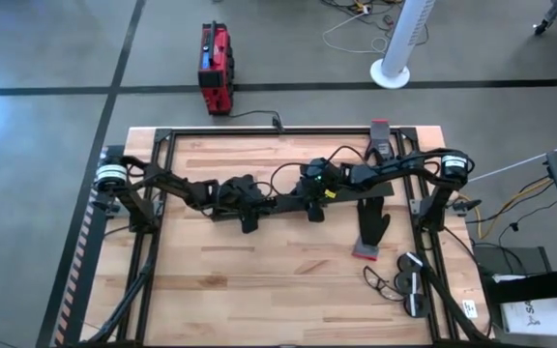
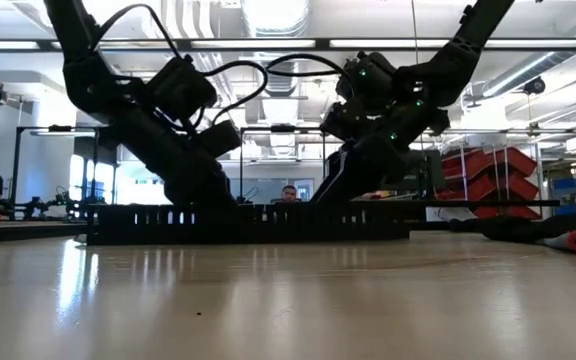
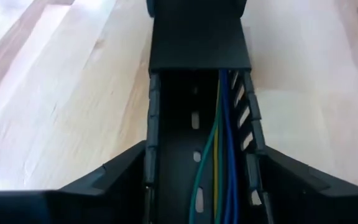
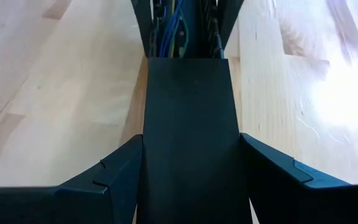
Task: Ziptie cables
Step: Close the black cable duct
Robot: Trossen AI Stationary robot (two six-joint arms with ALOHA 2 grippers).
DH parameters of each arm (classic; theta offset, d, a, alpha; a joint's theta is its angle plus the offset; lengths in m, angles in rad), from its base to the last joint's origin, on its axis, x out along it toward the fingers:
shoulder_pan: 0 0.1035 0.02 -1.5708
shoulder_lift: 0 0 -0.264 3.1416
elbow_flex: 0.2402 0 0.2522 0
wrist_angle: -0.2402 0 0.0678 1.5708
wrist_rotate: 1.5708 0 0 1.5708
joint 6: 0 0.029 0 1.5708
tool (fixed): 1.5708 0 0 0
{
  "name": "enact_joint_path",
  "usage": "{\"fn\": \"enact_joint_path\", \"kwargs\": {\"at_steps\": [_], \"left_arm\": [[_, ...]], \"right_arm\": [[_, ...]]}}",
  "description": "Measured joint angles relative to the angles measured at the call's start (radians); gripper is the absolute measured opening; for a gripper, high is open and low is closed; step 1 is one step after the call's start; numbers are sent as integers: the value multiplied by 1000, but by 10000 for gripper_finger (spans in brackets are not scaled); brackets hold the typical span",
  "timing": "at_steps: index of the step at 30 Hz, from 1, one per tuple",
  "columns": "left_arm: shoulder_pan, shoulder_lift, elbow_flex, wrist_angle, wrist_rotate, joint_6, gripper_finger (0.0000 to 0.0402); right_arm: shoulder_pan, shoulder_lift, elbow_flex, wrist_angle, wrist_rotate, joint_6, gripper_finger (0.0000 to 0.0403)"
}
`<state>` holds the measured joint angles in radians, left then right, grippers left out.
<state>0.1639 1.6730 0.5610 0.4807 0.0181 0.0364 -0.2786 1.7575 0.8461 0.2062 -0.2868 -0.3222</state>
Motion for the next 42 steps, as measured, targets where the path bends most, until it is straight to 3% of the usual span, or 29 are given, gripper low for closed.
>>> {"fn": "enact_joint_path", "kwargs": {"at_steps": [11, 23, 33, 38, 42], "left_arm": [[2, 29, 7, 2, -10, 5, 157], [2, 96, 25, -10, -21, 6, 160], [4, 82, 8, 43, -33, -2, 159], [4, 82, 4, 81, -32, -1, 158], [5, 82, 3, 109, -31, 7, 158]], "right_arm": [[1, 0, -2, 9, 0, 7, 217], [4, 49, 28, 27, -64, -21, 217], [3, -7, 47, -132, -80, -158, 217], [7, 6, 52, -120, -84, -130, 217], [16, 43, 52, -10, -47, -25, 217]]}}
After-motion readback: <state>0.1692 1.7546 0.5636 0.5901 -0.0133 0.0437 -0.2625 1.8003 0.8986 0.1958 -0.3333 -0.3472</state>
